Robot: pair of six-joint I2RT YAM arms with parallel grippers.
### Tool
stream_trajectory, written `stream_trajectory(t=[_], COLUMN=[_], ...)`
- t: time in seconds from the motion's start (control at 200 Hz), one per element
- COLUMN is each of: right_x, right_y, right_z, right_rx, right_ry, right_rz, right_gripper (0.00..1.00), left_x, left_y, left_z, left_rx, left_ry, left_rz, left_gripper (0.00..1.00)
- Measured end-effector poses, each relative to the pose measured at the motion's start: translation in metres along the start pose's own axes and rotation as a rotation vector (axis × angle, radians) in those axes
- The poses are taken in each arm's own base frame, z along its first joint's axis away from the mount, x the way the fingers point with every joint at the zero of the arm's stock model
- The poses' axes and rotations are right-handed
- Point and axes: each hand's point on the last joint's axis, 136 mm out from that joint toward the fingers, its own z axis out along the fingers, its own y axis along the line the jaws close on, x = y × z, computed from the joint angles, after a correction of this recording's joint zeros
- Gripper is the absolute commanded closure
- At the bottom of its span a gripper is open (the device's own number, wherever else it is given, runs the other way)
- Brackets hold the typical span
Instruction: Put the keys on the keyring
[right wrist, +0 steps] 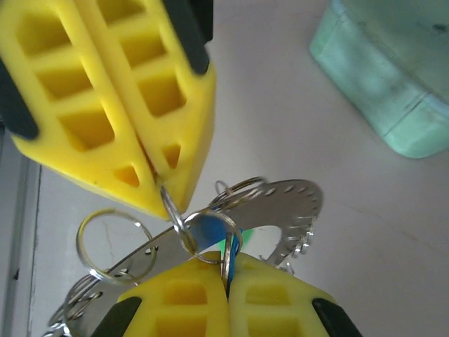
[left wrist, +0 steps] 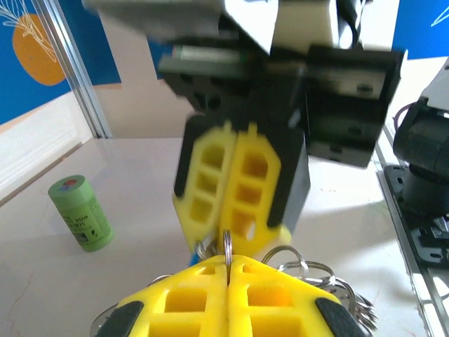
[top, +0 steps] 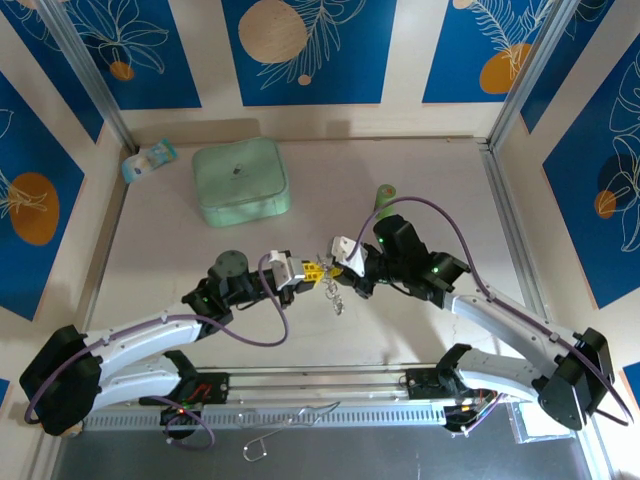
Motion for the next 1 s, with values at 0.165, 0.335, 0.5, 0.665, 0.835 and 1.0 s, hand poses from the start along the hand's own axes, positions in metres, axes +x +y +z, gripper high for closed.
stream_trajectory(t=[0.165,0.335,0.5,0.665,0.835,1.0], right_x=[-0.01,-0.011,-0.016,-0.021,-0.033,-0.055], right_y=[0.0,-0.001,-0.002,-0.003,0.014,0.035], right_z=[-0.016,-0.02,-0.023,-0.016,0.015,0.056], right_rx=[0.03,0.049,0.067,0.062,-0.017,-0.121], right_ry=[-0.023,-0.001,0.009,0.032,0.063,0.025], right_rz=[-0.042,-0.073,-0.094,-0.106,-0.142,-0.13], right_gripper=[1.0,1.0,1.0,1.0,1.0,1.0], left_x=[0.004,0.001,0.003,0.007,-0.04,-0.077], left_y=[0.001,0.003,0.011,0.032,0.068,0.093], left_z=[0.0,0.001,0.0,-0.025,-0.095,-0.17], left_rx=[-0.002,-0.005,-0.059,-0.257,-0.602,-0.913], left_ry=[0.025,0.028,0.038,0.004,-0.177,-0.335], left_rz=[0.019,0.028,0.018,-0.02,-0.038,-0.063], left_gripper=[1.0,0.63,0.27,0.15,0.12,0.12])
